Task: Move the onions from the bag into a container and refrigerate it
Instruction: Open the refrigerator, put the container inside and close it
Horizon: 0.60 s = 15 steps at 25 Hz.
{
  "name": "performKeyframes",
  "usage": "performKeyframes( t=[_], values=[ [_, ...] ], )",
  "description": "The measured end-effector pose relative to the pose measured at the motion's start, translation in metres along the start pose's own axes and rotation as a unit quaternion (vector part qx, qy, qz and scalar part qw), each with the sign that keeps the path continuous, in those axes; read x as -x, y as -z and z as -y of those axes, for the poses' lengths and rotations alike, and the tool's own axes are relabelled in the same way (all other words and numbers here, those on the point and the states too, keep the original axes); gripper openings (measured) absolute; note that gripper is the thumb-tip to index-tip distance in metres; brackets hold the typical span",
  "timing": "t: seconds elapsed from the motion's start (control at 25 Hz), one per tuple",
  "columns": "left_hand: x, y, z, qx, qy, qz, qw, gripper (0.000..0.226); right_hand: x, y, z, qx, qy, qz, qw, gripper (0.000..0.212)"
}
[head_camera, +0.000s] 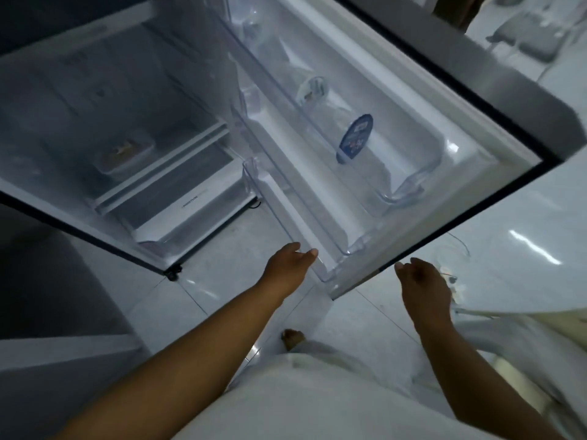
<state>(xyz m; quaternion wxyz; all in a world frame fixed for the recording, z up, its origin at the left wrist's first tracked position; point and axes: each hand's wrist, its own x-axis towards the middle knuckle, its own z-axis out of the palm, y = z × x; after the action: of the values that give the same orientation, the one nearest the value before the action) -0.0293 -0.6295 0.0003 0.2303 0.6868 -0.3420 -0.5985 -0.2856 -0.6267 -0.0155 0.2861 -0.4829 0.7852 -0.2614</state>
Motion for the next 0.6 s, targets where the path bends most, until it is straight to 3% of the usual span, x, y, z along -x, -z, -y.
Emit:
performKeyframes(
  t=[0.08,0.28,0.6],
  values=[
    [-0.013,-0.018,-0.017,0.013,0.035,0.003,0.999,0.078,-0.015,0.023,0.008,-0.063,0.040,-0.004,0.997,0.056],
    [-0.033,-0.046,-0.034,-0.001,0.075,-0.001,0.997,0.085,-0.033,0.043,0.028,-0.122,0.148,0.009,0.981,0.044],
    [-0.036,-0.030,0.005,0.029,0.084,-0.020,0.996,0.072,0.010,0.030,0.022,-0.039,0.204,0.027,0.978,0.053]
  ],
)
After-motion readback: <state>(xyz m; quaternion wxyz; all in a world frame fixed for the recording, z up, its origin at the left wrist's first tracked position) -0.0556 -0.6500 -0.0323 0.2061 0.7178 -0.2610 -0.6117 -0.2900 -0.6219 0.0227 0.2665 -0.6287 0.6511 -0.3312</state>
